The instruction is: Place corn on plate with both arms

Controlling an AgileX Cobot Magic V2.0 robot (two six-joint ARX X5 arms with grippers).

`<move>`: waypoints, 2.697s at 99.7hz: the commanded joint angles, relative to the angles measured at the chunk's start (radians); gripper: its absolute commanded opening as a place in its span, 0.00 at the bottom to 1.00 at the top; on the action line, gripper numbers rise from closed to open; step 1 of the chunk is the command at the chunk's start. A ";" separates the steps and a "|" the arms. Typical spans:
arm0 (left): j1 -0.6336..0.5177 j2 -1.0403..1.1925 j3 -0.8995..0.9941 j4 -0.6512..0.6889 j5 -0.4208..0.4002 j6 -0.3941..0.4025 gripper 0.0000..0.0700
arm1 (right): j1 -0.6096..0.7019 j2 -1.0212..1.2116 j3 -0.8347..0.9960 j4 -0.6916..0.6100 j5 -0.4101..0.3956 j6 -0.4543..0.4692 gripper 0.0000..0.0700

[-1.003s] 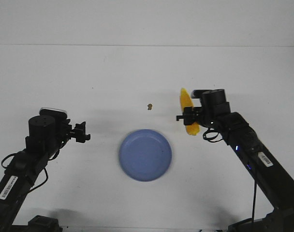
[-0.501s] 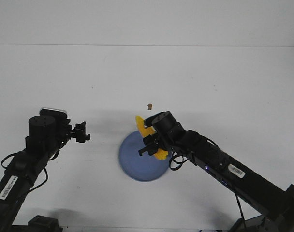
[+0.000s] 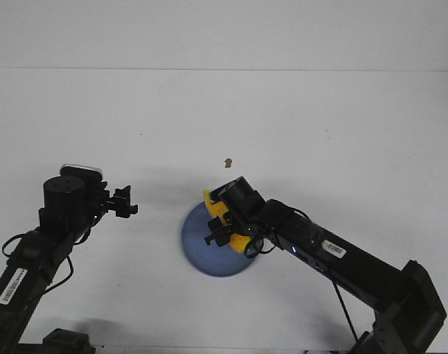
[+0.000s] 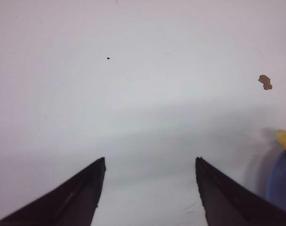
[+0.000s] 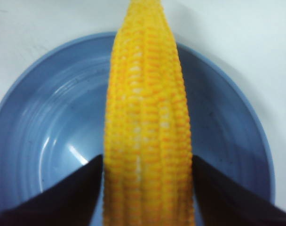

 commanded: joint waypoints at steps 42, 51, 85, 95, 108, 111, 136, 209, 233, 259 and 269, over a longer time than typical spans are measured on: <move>-0.002 0.005 0.008 0.011 0.000 0.013 0.56 | -0.033 -0.076 0.008 0.005 0.048 -0.088 1.00; -0.002 0.005 0.008 0.029 0.000 0.013 0.56 | -0.079 -0.141 0.008 -0.001 0.050 -0.120 1.00; -0.002 0.005 0.008 0.084 0.000 0.013 0.55 | -0.394 -0.450 -0.082 -0.018 0.050 -0.174 1.00; -0.002 0.005 0.008 0.085 0.000 0.013 0.55 | -0.509 -0.580 -0.166 -0.011 0.050 -0.185 1.00; -0.002 0.005 0.008 0.082 0.000 0.012 0.55 | -0.622 -0.752 -0.285 0.025 0.051 -0.205 1.00; -0.002 0.005 0.008 0.081 0.000 0.010 0.55 | -0.642 -0.794 -0.314 0.037 0.051 -0.210 1.00; -0.002 -0.043 -0.012 0.061 0.000 -0.007 0.54 | -0.694 -1.121 -0.540 0.137 0.052 -0.238 1.00; -0.002 -0.467 -0.304 0.128 -0.016 -0.033 0.16 | -0.694 -1.356 -0.610 0.134 0.129 -0.242 0.54; -0.002 -0.474 -0.304 0.128 -0.016 -0.034 0.01 | -0.694 -1.356 -0.610 0.131 0.130 -0.242 0.01; -0.002 -0.481 -0.304 0.131 -0.016 -0.033 0.02 | -0.694 -1.356 -0.610 0.136 0.130 -0.238 0.01; -0.002 -0.488 -0.304 0.133 -0.016 -0.033 0.02 | -0.694 -1.356 -0.610 0.136 0.130 -0.238 0.01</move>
